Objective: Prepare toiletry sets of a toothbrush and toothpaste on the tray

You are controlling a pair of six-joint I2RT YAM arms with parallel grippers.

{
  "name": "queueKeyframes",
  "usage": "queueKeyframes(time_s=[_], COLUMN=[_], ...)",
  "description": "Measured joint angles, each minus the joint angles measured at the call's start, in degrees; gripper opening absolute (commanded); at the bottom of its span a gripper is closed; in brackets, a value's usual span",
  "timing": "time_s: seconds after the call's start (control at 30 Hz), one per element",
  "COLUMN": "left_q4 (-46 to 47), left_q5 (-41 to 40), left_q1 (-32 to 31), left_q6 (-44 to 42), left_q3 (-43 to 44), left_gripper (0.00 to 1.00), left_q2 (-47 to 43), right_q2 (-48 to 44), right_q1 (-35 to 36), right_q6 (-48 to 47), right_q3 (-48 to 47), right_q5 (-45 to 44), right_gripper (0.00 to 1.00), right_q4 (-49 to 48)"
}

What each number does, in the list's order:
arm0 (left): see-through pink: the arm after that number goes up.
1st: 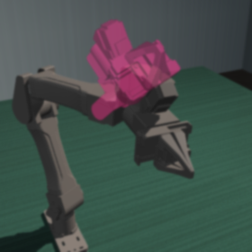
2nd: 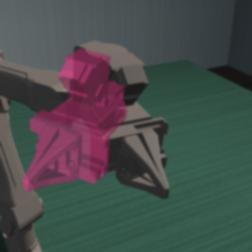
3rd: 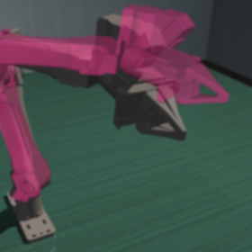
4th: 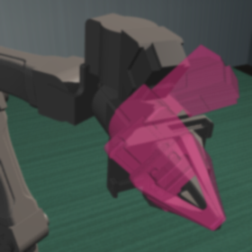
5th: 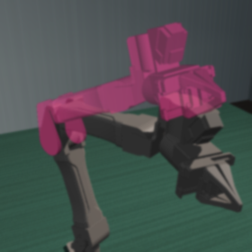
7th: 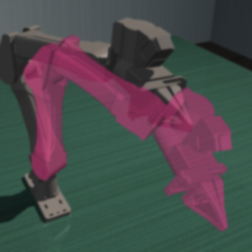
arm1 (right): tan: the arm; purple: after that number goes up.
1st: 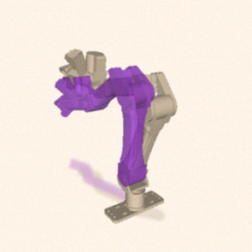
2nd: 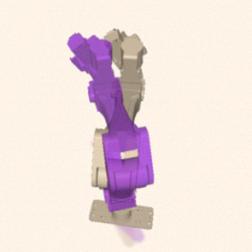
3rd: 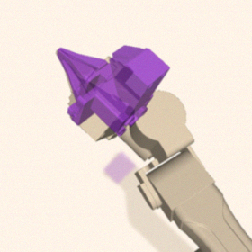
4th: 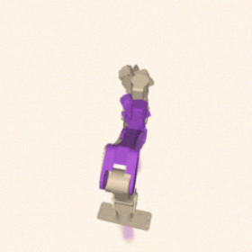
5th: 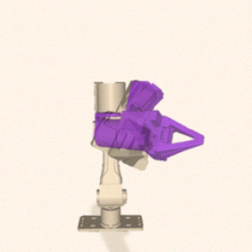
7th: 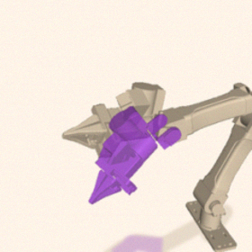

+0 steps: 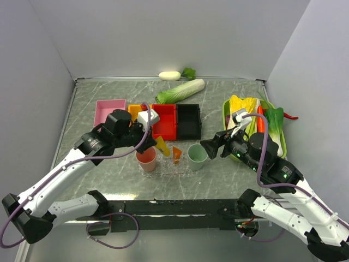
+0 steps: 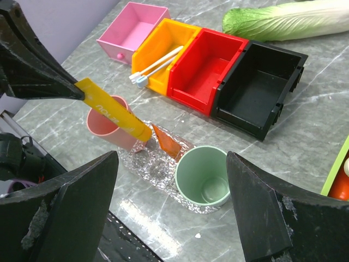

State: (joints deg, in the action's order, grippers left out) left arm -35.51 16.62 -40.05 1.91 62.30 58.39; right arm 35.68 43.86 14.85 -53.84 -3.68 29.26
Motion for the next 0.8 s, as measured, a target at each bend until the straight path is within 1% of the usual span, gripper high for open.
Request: queueKeyframes(time_s=[0.23, 0.8], left_q4=[0.57, 0.57], left_q5=[0.50, 0.50], left_q1=[0.00, 0.00], left_q6=[-0.24, -1.77], left_q3=[0.00, -0.04], left_gripper=[0.01, 0.01], left_q2=[2.32, 3.50], right_q2=[0.00, 0.00], right_q1=[0.02, -0.02], right_q6=[0.00, 0.00], right_q3=[0.00, 0.31], right_q5=[-0.02, -0.17], right_gripper=[0.87, 0.87], right_q4=[0.07, 0.46])
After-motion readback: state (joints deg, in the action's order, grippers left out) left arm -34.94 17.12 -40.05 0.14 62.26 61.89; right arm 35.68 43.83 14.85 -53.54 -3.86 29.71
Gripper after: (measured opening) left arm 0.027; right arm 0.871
